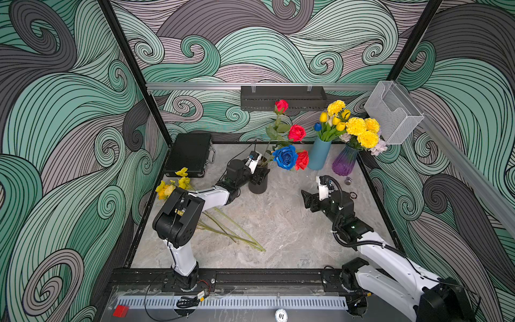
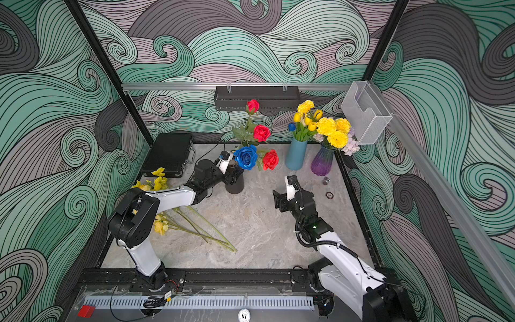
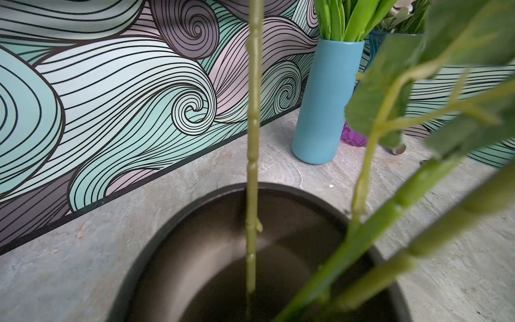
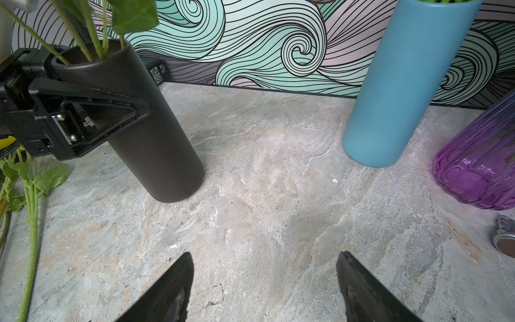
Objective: Pick out yellow flowers from the vase
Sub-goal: Move the vase to the center of the board.
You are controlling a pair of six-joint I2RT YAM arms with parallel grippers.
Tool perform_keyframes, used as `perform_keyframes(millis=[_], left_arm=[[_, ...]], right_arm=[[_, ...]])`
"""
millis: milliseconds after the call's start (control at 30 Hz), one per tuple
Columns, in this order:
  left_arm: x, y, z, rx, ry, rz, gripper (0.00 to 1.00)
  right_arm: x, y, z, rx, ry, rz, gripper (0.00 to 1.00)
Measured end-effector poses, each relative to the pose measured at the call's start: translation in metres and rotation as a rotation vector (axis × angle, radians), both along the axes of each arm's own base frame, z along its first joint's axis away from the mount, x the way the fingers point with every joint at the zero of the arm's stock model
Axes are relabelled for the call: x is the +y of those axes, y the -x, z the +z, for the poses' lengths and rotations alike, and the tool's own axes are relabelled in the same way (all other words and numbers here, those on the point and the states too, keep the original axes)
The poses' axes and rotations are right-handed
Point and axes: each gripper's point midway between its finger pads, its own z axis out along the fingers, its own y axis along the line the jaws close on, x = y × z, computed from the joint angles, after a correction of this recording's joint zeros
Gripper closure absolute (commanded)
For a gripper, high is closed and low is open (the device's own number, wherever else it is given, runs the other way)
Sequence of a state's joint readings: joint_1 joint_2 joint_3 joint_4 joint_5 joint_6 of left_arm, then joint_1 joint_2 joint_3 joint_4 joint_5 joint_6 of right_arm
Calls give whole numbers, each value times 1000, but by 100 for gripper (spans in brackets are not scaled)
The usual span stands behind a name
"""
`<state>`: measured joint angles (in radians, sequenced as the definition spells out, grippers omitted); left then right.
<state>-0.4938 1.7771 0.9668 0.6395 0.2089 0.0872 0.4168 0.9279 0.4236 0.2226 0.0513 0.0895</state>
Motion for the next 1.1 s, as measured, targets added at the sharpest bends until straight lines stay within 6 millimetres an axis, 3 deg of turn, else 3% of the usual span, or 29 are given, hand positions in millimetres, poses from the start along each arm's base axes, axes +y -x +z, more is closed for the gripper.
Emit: perform_keyframes(millis=[333,500,1100], left_arm=[[3,-3,1,-32,-34,30,46],[20,-15,3,-47,-54,83,48],[159,-121,5,-44,10,418,49]], right_arm=[[0,1,-2,3,2,0,20],[0,1,-1,0,0,0,19],[-1,2,0,-6,-3,-1,15]])
